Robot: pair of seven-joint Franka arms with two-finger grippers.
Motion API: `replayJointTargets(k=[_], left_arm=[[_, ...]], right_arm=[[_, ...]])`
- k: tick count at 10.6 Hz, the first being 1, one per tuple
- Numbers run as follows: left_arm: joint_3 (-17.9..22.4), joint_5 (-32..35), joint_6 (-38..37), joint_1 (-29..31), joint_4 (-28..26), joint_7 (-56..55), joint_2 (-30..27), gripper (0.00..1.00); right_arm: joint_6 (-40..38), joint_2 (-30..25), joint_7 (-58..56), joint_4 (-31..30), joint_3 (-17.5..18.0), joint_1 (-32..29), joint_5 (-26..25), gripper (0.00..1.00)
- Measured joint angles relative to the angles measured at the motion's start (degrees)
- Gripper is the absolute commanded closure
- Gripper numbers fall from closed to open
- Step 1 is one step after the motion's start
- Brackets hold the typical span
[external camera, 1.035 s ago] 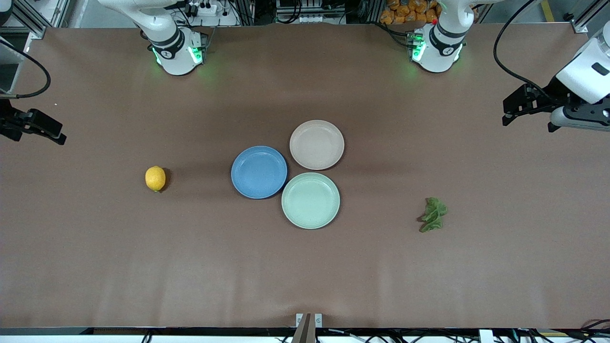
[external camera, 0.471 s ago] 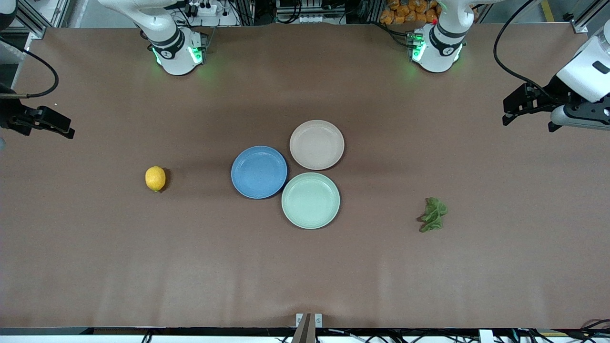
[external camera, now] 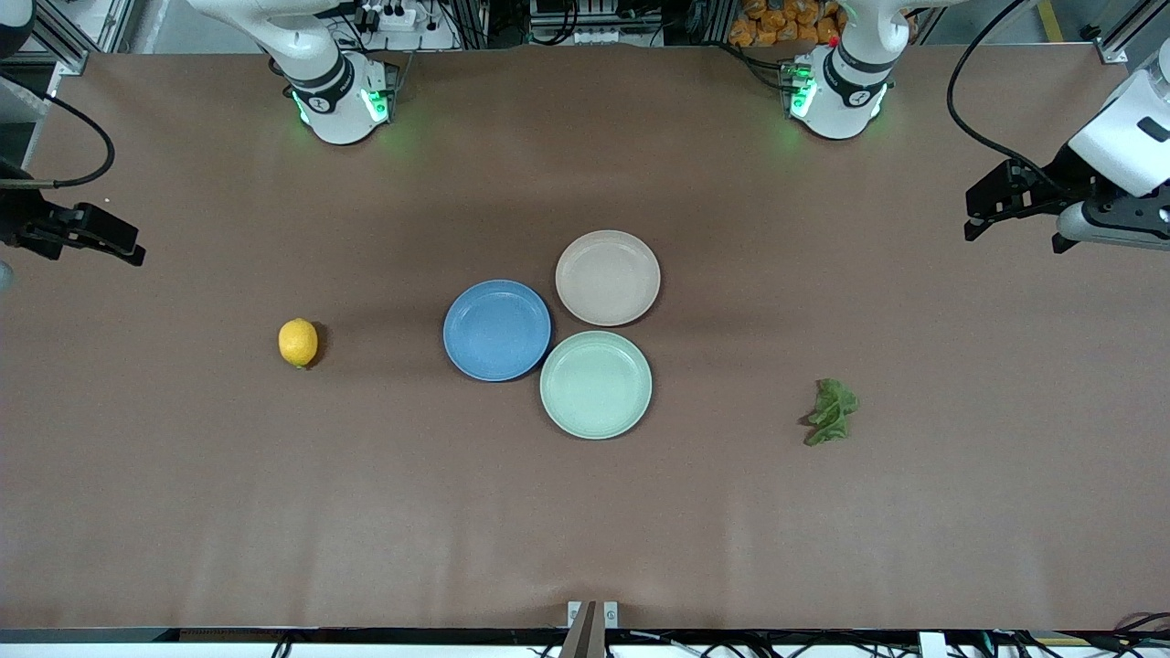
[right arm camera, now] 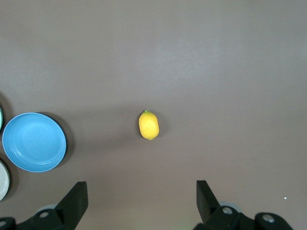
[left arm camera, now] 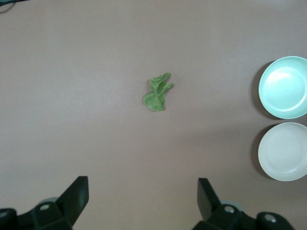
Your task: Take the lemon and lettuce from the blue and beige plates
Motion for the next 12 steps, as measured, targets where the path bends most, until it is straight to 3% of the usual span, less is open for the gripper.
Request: replayJointTargets(k=[12], left_arm=[[0.02,0.0,-0.06,0.04,0.28,-1.55,0.0,0.0]], right_arm=[[-0.74,0.1,-0.56,-0.1,0.16,0.41,1.0,0.0]])
